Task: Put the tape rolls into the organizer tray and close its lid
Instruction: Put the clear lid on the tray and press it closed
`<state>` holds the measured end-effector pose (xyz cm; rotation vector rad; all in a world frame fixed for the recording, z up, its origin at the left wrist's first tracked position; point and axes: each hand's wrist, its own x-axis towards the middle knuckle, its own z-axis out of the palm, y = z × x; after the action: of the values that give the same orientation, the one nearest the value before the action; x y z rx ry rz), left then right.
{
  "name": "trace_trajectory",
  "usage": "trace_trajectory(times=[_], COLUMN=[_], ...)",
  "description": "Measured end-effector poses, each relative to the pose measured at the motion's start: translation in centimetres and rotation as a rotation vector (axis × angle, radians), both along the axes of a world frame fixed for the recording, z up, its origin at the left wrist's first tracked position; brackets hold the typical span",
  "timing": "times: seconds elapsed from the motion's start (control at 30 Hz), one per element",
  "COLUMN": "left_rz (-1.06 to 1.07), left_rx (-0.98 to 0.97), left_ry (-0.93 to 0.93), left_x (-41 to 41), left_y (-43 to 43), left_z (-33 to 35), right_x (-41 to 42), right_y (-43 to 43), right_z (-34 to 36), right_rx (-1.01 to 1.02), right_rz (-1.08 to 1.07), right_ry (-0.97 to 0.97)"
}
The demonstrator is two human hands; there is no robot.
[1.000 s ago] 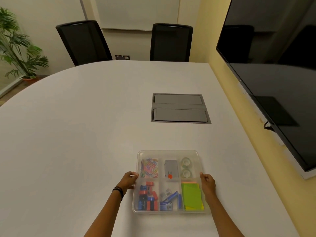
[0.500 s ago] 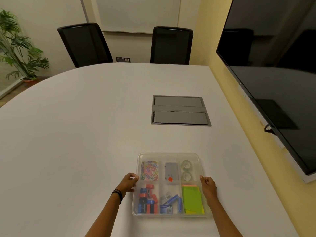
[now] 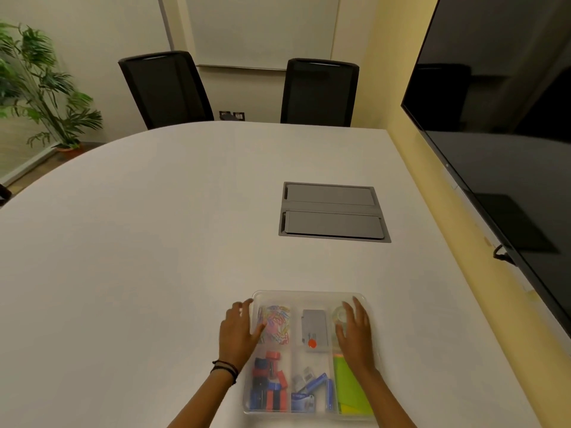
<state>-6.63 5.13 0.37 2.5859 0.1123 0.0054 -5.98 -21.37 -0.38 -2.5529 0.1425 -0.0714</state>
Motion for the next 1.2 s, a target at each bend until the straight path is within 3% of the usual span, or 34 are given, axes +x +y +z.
trace_trajectory(times=[0.1,0.33,0.47,0.57,1.2], left_rz=[-0.170,-0.432,-0.458,-0.453,-0.435], left_rx=[0.079,0.168,0.238,0.183,0.178], left_ry=[-0.116,-0.045,-0.032,-0.049,0.032], left_x=[1.0,3.2,3.7,3.7,3.5], left_y=[-2.0,-5.1,-5.4,-5.3,-5.1], left_z=[0.0,-1.2,-2.4,-3.6,-4.6], right_x=[1.3,2.5,2.8,2.7,2.2], right_y=[1.9,3.1,2.7,2.6,3.0], right_z=[-0.4,-2.3,-2.6,-2.7,-2.4], right_rx=[-0.059,-0.305,-0.343,-0.295,-0.302], right_rz=[0.181,0.399,0.432,0.424,0.392], right_ry=[0.037,0.143,0.095,0.040,0.040])
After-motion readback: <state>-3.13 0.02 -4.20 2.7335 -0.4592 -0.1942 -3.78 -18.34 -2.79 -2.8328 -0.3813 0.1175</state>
